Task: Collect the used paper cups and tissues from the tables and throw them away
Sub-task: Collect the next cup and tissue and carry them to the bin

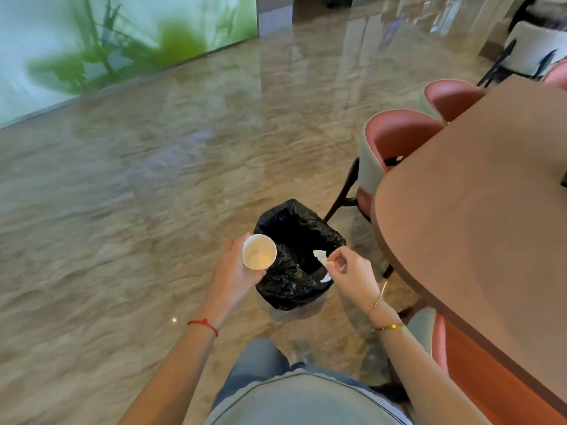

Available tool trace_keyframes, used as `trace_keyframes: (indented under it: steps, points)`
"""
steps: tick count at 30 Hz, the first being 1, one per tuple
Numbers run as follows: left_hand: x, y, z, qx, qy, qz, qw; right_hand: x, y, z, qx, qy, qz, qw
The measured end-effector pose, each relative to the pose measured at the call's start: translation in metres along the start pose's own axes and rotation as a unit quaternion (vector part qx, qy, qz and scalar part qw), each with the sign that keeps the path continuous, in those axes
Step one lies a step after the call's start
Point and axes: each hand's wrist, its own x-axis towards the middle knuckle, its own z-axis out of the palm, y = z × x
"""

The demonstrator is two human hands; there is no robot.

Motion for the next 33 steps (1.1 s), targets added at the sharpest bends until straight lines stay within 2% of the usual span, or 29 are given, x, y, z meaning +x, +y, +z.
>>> trace_keyframes:
  steps: [11, 16, 21, 26, 33]
  points:
    - [0.18, -0.031, 0.053, 0.006, -0.121, -0.042, 0.992, 0.168, 0.021, 0.037, -0.018, -0.061, 0.14, 0.988]
    - [0.247, -0.043, 0.075, 0.003, -0.166, -0.037, 0.985, 0.22, 0.026, 0.057, -0.006, -0.08, 0.217, 0.973]
    - [0.294, -0.054, 0.089, -0.013, -0.226, -0.033, 0.973, 0.251, 0.029, 0.068, 0.032, -0.067, 0.27, 0.96]
    - [0.307, -0.063, 0.072, 0.008, -0.212, 0.013, 0.977, 0.257, 0.02, 0.063, 0.019, -0.046, 0.227, 0.973]
    - [0.307, -0.06, 0.014, 0.078, -0.168, 0.102, 0.977, 0.243, -0.008, 0.033, -0.068, -0.008, 0.099, 0.993]
